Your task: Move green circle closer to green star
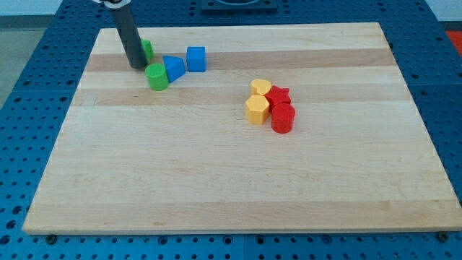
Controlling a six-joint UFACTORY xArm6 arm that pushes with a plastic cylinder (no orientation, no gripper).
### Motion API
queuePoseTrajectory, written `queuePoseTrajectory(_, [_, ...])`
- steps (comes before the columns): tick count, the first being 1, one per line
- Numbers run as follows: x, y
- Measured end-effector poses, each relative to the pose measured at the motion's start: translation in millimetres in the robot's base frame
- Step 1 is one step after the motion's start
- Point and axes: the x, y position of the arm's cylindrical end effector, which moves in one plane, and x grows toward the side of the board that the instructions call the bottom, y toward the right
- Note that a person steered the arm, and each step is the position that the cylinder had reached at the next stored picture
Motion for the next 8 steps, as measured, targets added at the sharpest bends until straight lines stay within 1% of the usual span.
queuePoseTrajectory(2, [-21,-2])
queuePoseTrajectory(3, [-22,-5])
queuePoseTrajectory(4, [3,-11])
queuePoseTrajectory(5, [40,-18])
queuePoseTrajectory(6, [63,-16])
queuePoseTrajectory(7, [76,21])
queuePoseTrajectory(8, [78,56])
